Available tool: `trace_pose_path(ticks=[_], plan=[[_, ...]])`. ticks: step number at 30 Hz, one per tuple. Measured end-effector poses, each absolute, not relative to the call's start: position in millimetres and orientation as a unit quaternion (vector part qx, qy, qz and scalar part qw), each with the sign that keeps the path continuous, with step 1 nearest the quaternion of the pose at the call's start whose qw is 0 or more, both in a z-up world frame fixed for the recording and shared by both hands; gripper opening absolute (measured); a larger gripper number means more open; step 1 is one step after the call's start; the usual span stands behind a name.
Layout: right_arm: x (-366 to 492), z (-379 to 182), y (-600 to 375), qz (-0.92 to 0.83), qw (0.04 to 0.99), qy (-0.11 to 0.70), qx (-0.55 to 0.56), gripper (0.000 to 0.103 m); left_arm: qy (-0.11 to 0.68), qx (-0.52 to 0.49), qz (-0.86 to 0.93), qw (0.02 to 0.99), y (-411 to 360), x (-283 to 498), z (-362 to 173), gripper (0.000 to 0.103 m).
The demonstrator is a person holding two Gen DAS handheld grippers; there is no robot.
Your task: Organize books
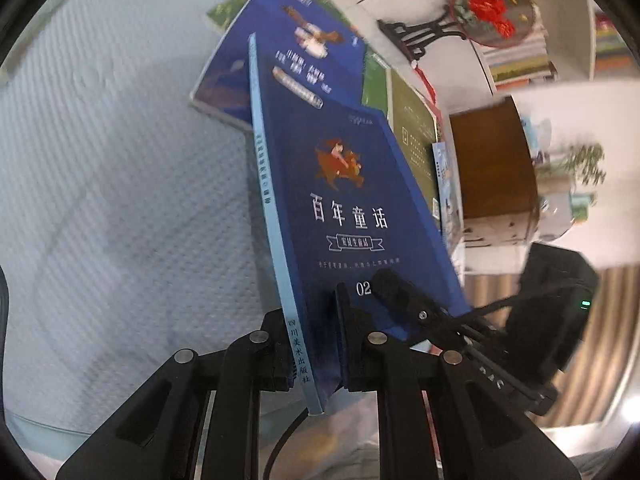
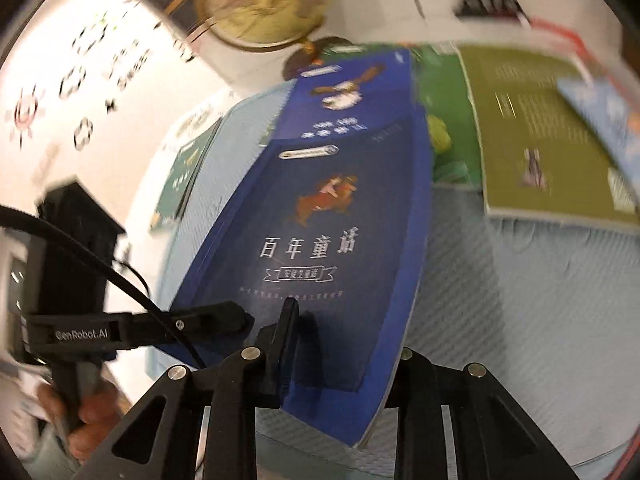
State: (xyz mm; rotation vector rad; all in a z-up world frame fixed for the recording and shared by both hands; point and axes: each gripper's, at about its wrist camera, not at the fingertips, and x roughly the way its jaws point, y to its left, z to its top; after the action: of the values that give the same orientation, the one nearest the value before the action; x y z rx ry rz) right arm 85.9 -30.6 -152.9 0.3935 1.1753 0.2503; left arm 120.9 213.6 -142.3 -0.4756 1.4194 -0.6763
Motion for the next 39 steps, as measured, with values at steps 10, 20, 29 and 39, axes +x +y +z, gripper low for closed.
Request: trace_pose_path(ticks=[10,20,29,39], plan=[[84,-101,31,0.135,0.859,0.486,0.088,0.026,0.568,-0.185,-0.320,0.735,268,133,-90,0.015],[149,-88,124,0.208,0.861,0.460,0.066,0.027,0.530,-0.212,-0.261,0.779,383,181,-67,0.015],[226,-128,211,0.230,0.840,0.487,0.065,0.027,0.540,-0.225,-0.202,0.785,458,238,-102,0.015],[277,-165,254,0.200,0.828,0.518,0.075,0.028,0.559,-0.223,-0.145,0.786,491,277,-139,0.026]])
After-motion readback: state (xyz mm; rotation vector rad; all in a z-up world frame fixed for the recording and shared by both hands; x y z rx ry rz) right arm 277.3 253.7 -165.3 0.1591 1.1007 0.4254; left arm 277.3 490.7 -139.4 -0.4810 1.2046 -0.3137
